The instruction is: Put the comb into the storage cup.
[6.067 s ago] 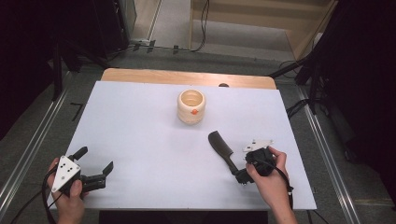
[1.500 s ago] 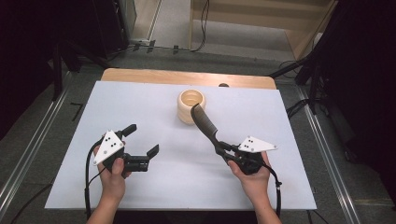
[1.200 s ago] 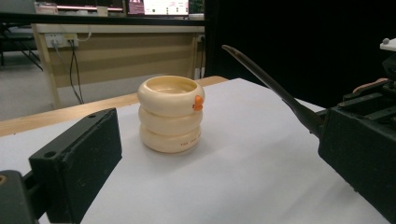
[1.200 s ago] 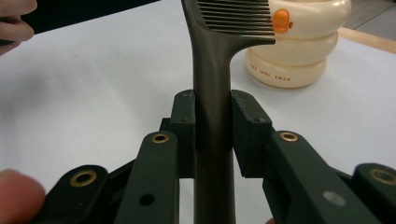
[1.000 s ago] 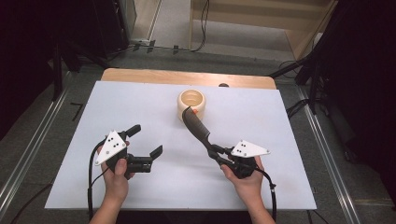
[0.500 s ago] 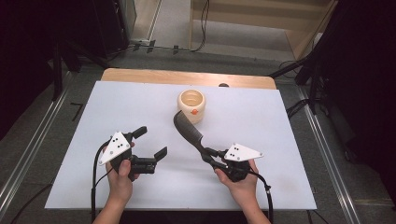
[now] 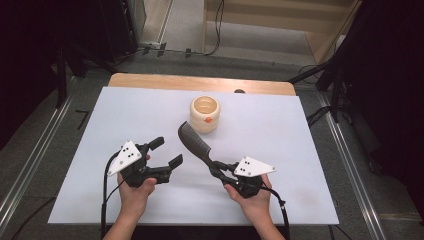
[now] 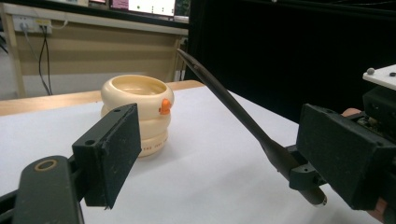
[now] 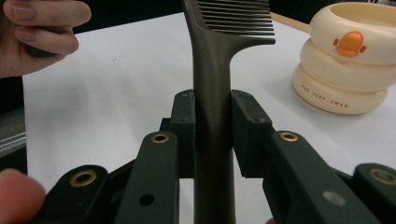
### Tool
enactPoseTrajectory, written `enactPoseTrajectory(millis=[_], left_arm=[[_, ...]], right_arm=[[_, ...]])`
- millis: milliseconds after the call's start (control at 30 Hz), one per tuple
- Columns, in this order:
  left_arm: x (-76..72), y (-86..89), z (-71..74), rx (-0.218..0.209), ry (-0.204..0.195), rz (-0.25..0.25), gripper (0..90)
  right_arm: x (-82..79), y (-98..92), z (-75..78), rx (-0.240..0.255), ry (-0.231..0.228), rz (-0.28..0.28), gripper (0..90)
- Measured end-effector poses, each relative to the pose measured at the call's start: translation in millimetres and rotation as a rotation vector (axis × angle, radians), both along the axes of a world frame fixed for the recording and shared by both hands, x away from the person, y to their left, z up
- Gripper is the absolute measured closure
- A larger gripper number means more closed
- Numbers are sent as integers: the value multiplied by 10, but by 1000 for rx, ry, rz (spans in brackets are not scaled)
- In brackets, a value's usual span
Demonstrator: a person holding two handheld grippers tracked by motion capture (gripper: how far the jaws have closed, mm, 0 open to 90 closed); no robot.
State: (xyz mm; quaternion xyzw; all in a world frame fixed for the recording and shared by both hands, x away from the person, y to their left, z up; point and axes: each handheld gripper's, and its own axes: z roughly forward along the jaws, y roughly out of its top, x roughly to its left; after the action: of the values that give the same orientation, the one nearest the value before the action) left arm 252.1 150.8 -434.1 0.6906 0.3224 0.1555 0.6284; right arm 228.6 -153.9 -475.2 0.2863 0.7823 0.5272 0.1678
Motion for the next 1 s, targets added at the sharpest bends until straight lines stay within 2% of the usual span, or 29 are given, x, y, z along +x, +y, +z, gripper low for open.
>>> enactPoseTrajectory(millis=[267,400,667,800,867,1000], left_arm=[[2,-66,-26,-8,43,20,304],[7,-87,-37,2,57,22,327],[15,-108,-46,-5,81,11,416],[26,-123,-55,-14,107,23,450],[28,-126,-60,-4,110,25,476],[39,-120,-74,-18,127,19,507]], right_arm=[[-22,52,-5,-3,-4,14,709],[-29,80,-10,-2,-6,19,709],[-52,176,-29,-10,-12,43,709],[-65,205,-31,-14,-11,51,709],[-73,226,-34,-18,-14,54,709],[-91,265,-38,-24,-19,62,709]])
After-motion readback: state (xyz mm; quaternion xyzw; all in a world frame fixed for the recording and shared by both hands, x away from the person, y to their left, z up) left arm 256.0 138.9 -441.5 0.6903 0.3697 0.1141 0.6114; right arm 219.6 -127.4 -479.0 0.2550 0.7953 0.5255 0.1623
